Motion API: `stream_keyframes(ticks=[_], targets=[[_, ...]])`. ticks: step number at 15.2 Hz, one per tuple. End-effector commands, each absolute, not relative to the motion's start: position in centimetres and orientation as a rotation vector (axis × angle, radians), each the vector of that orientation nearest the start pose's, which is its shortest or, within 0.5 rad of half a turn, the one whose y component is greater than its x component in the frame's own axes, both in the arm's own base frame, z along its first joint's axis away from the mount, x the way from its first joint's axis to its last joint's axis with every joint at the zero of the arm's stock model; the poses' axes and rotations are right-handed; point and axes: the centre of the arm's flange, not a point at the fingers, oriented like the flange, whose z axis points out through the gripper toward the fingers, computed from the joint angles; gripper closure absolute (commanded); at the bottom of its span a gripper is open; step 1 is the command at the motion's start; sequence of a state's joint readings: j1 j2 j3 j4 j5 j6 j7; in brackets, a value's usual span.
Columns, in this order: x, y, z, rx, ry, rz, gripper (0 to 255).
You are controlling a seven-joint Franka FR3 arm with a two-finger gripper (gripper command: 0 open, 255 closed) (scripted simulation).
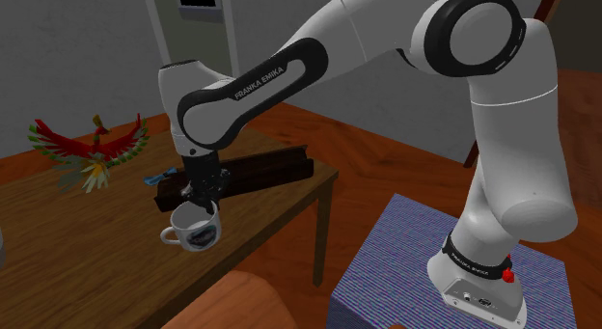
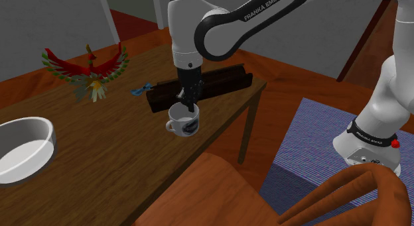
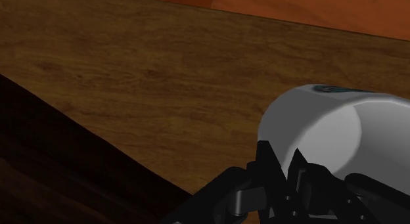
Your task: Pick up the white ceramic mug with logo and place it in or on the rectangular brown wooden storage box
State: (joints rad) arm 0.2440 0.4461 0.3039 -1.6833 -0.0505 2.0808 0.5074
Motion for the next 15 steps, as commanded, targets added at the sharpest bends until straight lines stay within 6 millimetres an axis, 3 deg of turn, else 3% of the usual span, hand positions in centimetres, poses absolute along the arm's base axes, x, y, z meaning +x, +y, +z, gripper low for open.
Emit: stream_keyframes(ticks=[1, 15], targets=[[57.7, 32.5, 34.9, -3.079, -0.061, 0.104, 255], [57.7, 32.5, 41.8, -3.079, -0.061, 0.104, 255]])
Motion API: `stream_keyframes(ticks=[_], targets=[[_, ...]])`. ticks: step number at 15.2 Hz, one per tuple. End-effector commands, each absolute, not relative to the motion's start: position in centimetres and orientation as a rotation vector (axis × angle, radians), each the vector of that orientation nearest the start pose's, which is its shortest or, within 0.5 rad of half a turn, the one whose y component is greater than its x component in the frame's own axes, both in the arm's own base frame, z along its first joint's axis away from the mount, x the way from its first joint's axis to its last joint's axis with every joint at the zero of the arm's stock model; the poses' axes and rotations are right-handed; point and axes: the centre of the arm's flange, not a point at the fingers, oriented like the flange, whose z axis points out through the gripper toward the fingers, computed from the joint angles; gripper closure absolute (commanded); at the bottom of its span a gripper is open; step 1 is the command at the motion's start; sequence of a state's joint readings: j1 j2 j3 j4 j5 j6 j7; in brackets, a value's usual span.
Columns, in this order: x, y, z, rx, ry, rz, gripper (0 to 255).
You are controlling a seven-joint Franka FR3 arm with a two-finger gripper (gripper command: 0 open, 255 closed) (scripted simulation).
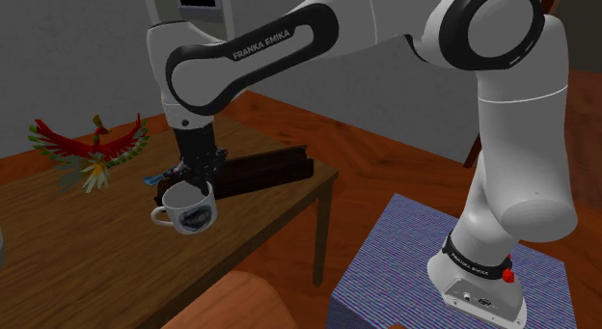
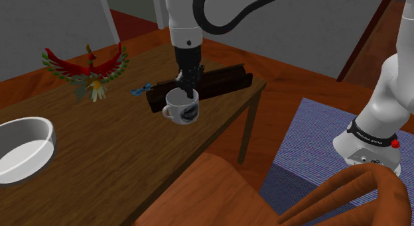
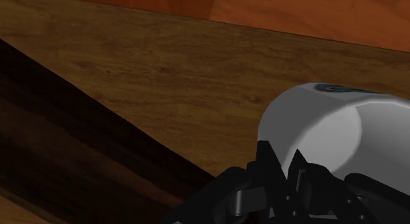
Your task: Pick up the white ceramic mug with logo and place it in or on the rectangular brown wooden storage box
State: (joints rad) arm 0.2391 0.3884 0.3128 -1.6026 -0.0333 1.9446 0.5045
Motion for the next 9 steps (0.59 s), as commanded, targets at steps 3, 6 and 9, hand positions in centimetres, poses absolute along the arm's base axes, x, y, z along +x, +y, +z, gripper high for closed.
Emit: stream_keyframes(ticks=[3, 6, 9], targets=[[57.7, 32.5, 43.4, -3.079, -0.061, 0.104, 255], [57.7, 32.5, 45.0, -3.079, -0.061, 0.104, 255], [57.7, 32.5, 46.5, -3.079, -0.061, 0.104, 255]])
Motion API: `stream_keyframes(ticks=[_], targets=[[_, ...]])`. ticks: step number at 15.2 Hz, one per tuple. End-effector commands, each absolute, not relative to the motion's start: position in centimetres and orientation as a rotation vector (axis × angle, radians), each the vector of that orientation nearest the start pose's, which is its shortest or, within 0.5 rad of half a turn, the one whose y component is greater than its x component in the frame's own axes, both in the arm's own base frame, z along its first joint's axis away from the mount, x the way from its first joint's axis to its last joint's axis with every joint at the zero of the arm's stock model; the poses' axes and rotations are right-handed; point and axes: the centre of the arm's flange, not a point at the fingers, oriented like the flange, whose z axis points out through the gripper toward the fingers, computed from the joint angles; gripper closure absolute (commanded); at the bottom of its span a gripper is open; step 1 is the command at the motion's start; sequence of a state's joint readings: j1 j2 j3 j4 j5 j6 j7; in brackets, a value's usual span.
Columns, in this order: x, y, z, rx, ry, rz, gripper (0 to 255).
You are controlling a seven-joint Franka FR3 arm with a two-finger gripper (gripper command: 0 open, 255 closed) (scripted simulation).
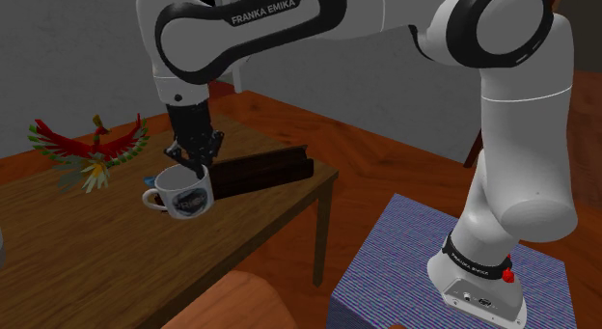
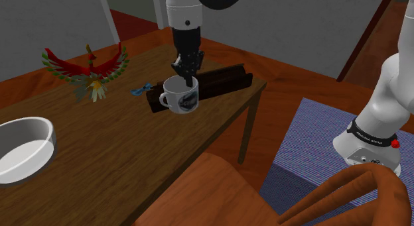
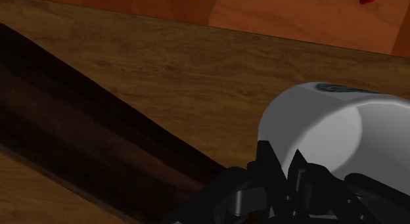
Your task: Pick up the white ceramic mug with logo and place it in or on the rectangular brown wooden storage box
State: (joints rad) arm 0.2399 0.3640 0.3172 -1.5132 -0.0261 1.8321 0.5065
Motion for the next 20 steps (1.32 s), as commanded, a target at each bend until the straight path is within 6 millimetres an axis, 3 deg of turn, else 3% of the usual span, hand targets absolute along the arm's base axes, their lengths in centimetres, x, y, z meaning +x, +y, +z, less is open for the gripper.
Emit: stream_keyframes(ticks=[1, 11, 20], targets=[[57.7, 32.5, 47.1, -3.079, -0.061, 0.104, 255], [57.7, 32.5, 52.0, -3.079, -0.061, 0.104, 255], [62.3, 21.6, 53.4, -3.079, -0.061, 0.104, 255]])
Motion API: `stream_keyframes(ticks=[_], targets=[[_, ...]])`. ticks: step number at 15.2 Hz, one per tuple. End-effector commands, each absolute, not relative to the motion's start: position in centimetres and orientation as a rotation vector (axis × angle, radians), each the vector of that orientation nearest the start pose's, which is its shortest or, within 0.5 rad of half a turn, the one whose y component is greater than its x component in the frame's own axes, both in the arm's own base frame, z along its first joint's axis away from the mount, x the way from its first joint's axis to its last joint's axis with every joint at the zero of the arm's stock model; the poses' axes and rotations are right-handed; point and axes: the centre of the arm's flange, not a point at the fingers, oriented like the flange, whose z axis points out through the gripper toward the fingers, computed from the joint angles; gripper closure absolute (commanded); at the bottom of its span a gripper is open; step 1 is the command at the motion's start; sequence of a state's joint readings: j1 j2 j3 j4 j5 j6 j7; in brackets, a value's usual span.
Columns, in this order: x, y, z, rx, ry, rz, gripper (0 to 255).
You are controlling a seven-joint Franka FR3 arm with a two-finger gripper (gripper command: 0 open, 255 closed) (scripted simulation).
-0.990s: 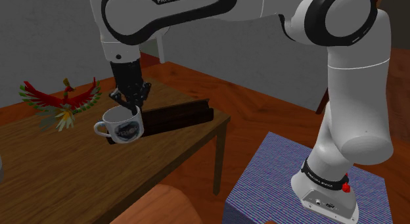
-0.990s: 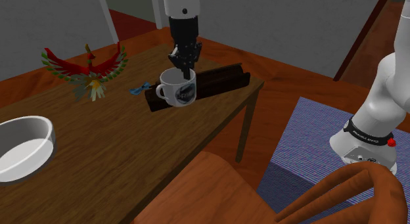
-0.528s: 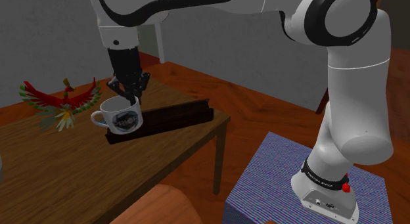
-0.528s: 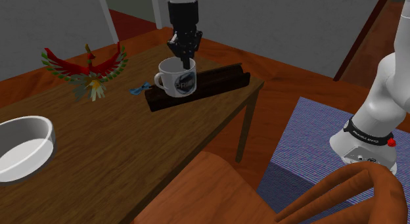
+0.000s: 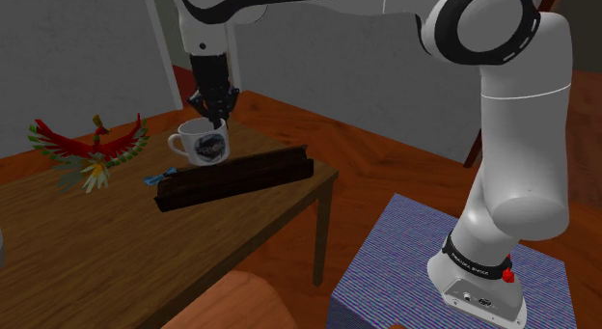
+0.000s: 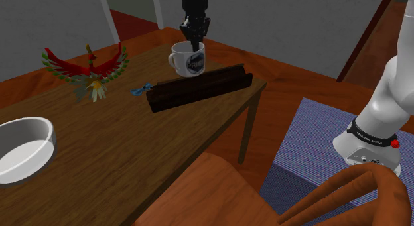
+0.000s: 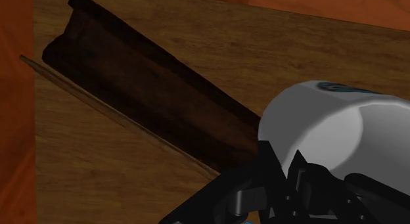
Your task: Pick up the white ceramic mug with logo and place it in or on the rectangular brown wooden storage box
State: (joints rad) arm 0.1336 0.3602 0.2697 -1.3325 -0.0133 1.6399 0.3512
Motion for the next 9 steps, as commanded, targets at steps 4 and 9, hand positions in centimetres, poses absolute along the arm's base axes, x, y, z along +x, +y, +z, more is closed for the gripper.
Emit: stream_keyframes(ticks=[4, 9], targets=[[64.4, 16.8, 54.0, -3.079, -0.061, 0.104, 255], [66.3, 12.3, 54.0, -3.079, -0.061, 0.104, 255]])
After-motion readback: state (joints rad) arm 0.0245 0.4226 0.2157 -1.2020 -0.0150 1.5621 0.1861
